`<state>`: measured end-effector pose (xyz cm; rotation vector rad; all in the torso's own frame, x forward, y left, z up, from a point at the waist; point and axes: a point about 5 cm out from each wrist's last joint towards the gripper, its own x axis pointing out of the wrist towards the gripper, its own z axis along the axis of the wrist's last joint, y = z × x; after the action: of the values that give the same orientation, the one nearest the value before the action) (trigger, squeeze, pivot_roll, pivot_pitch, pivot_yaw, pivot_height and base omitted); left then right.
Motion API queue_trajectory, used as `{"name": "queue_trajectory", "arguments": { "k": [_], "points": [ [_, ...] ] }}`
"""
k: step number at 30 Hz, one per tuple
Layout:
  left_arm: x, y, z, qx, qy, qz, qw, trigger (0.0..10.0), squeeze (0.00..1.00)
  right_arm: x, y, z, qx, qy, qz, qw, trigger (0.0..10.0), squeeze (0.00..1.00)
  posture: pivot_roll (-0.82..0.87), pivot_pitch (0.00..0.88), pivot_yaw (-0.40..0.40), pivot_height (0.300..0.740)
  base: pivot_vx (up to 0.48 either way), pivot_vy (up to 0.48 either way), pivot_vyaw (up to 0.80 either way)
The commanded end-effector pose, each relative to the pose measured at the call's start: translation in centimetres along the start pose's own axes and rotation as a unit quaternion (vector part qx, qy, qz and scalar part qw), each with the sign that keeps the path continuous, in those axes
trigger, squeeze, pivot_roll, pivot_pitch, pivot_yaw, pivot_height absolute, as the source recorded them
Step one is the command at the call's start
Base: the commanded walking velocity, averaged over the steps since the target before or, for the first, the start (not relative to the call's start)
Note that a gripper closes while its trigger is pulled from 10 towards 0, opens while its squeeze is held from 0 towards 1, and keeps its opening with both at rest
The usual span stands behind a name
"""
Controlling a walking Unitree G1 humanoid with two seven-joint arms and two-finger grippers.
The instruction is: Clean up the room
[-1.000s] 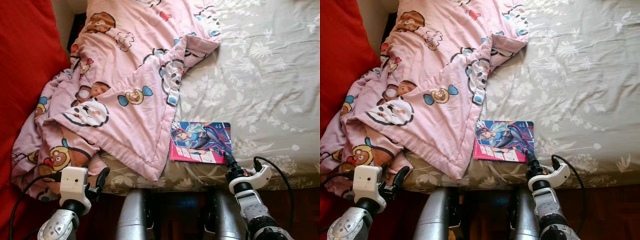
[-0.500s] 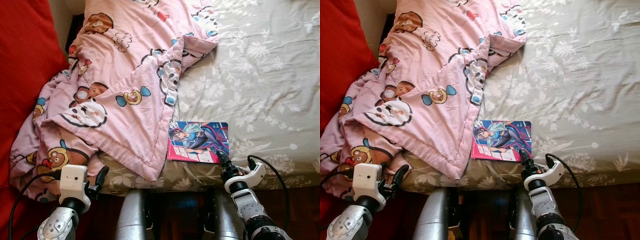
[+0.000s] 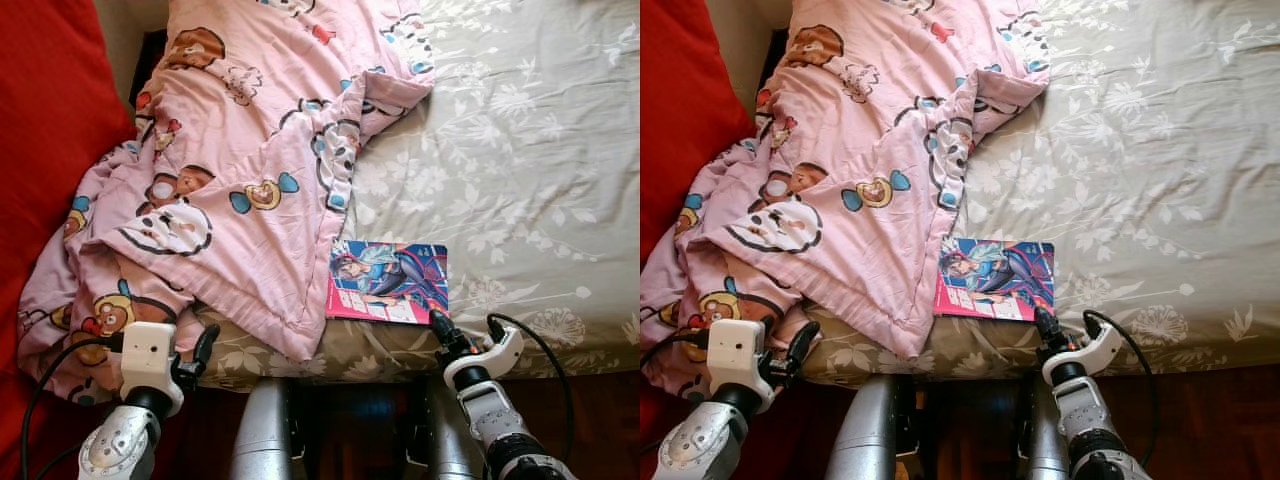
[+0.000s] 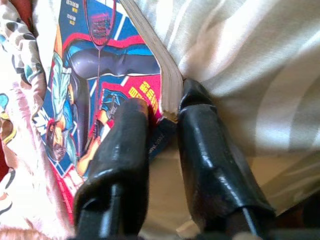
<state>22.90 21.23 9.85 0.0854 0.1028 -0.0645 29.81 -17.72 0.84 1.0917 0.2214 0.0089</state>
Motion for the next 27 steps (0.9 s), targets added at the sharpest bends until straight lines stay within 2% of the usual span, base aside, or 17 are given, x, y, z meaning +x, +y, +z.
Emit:
{"name": "queue_trajectory", "arguments": {
  "k": [1,4,12,15,16,17,18,20,21,24,27],
  "points": [
    [-0.2,0.4,-0.8,0.01,0.016,0.012,1.0,10.0,0.0,-0.2,-0.2,-1.1,0.016,0.004,-0.014,1.0,0.0,0.0,0.2,0.282,0.123,0.618,0.0,0.0,0.0],
    [0.7,0.3,-0.7,0.009,0.007,0.015,1.0,10.0,0.0,0.5,0.8,-0.2,0.011,-0.031,0.006,0.999,0.0,0.0,0.18,0.253,0.11,0.618,0.0,0.0,0.0],
    [2.3,0.0,-0.6,0.002,-0.009,0.021,1.0,10.0,0.0,1.1,2.0,0.8,-0.009,-0.063,0.032,0.997,0.0,0.0,0.15,0.204,0.085,0.618,0.0,0.0,0.0],
    [3.0,-0.2,-0.6,-0.003,-0.016,0.024,1.0,10.0,0.0,1.3,2.6,1.2,-0.063,-0.076,0.035,0.994,0.0,0.0,0.12,0.177,0.069,0.618,0.0,0.0,0.0],
    [3.4,-0.3,-0.5,-0.007,-0.021,0.026,0.999,10.0,0.0,1.4,3.1,1.8,-0.096,-0.101,0.03,0.99,0.0,0.0,0.1,0.166,0.062,0.618,0.0,0.0,0.0],
    [3.4,-0.3,-0.5,-0.007,-0.021,0.026,0.999,10.0,0.0,1.4,3.1,1.8,-0.096,-0.101,0.03,0.99,0.0,0.0,0.1,0.166,0.062,0.618,0.0,0.0,0.0],
    [3.7,-0.3,-0.6,-0.013,-0.025,0.031,0.999,10.0,0.0,1.4,3.6,2.5,-0.152,-0.119,0.018,0.981,0.0,0.0,0.07,0.155,0.046,0.618,0.0,0.0,0.0],
    [3.9,-0.3,-0.6,-0.021,-0.027,0.037,0.999,10.0,0.0,1.4,4.5,2.7,-0.224,-0.125,0.02,0.966,0.0,0.0,0.06,0.149,0.037,0.618,0.0,0.0,0.0],
    [4.0,-0.4,-0.8,-0.035,-0.028,0.046,0.998,10.0,0.0,1.4,5.9,2.4,-0.284,-0.118,0.056,0.95,9.6,0.0,0.03,0.139,0.016,0.618,0.0,0.0,0.0],
    [4.1,-0.5,-1.2,-0.048,-0.027,0.055,0.997,10.0,0.0,1.2,7.0,2.4,-0.33,-0.119,0.08,0.933,10.0,0.0,0.02,0.135,0.001,0.618,0.0,0.0,0.0],
    [3.9,-0.9,-1.8,-0.056,-0.025,0.063,0.996,10.0,0.0,0.5,7.0,3.3,-0.364,-0.132,0.069,0.919,10.0,0.0,0.0,0.121,-0.03,0.618,0.0,0.0,0.0]
  ]
}}
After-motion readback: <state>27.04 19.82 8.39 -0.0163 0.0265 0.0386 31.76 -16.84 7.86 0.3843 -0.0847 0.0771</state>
